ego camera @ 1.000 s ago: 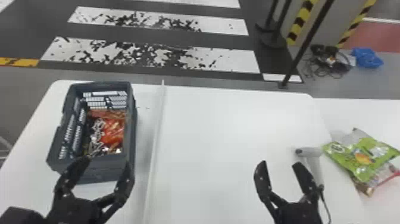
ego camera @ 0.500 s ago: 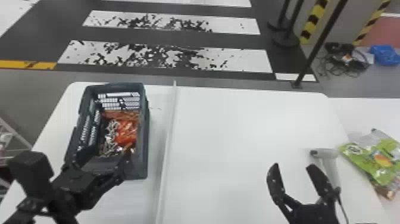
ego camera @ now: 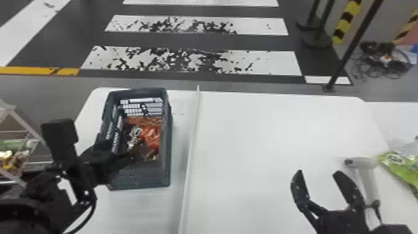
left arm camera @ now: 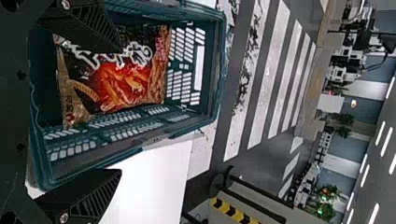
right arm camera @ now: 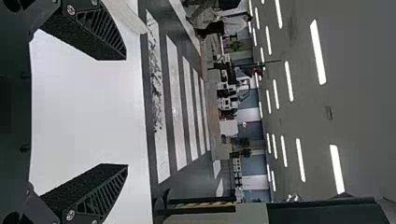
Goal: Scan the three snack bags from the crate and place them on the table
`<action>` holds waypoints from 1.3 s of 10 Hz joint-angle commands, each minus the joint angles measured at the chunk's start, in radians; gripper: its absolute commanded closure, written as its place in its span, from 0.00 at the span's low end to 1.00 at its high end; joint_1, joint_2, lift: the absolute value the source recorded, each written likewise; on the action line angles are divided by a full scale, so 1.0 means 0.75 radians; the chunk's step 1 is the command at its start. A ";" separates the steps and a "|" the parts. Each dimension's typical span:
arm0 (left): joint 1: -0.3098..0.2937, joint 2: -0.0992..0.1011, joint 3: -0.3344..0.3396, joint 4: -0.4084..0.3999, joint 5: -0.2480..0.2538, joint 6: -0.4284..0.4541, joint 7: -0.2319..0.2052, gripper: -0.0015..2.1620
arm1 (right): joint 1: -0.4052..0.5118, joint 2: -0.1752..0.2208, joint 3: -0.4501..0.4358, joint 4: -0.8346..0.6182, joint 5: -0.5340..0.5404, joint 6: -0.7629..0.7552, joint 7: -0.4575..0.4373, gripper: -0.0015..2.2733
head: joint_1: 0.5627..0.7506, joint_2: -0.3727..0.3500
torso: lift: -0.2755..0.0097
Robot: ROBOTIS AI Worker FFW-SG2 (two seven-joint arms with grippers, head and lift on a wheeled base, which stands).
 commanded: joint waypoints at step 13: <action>-0.693 0.049 -0.145 0.530 -0.108 0.574 0.245 0.10 | -0.079 -0.118 0.039 0.006 -0.051 0.189 0.000 0.05 | 0.70 0.66 | 0.84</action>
